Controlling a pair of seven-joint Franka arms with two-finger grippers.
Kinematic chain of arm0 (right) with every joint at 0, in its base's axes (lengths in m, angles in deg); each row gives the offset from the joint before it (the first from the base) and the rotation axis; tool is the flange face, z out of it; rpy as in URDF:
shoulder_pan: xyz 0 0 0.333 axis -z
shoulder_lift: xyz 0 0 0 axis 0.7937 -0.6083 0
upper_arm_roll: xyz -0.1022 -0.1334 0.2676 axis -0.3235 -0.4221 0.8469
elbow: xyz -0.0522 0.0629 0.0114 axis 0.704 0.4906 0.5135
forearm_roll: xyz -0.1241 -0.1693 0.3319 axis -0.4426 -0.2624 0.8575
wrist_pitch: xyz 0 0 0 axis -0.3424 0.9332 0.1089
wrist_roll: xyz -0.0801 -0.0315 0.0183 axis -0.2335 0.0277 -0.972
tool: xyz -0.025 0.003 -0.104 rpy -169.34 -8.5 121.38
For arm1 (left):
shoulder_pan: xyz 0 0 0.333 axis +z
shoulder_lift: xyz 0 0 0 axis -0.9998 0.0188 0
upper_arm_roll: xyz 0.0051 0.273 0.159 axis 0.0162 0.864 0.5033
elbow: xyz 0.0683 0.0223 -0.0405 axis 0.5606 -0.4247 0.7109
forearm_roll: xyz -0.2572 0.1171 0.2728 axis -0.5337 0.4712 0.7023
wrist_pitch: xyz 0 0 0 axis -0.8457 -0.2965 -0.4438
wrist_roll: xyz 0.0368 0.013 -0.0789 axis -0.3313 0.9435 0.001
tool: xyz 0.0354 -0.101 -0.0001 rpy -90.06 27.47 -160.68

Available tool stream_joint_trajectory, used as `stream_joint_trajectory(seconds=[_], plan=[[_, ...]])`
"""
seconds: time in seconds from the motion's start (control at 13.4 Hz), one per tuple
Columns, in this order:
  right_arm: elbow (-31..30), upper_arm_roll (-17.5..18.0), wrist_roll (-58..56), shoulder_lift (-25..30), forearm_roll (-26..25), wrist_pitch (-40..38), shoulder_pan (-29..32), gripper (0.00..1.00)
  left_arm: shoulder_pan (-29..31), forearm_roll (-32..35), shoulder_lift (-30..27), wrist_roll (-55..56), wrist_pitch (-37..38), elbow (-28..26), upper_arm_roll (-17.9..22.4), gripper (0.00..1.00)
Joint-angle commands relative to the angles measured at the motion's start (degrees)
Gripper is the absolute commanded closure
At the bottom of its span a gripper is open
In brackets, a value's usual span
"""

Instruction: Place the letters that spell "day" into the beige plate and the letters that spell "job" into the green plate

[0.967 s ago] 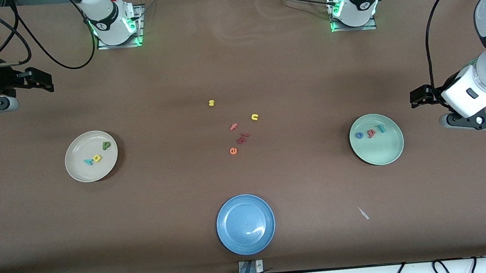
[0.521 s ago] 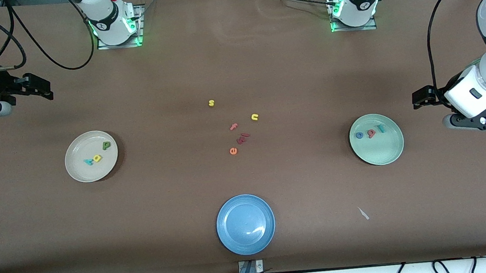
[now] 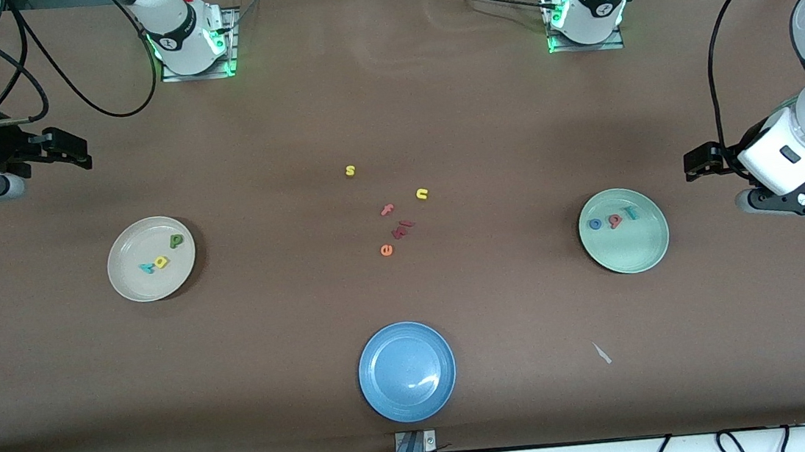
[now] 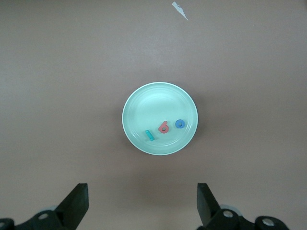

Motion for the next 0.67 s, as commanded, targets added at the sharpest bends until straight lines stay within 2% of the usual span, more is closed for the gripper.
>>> stream_joint_trajectory(seconds=[0.0,0.6], plan=[[1.2,-1.0,-0.8,-0.6,0.9,-0.7,0.3,0.00,0.0,-1.0,-1.0,0.3,-0.1,-0.5,0.3,0.01],[1.2,-1.8,-1.1,-0.7,1.0,-0.8,0.3,0.00,0.0,-1.1,-1.0,0.2,-0.3,-0.6,0.3,0.02]])
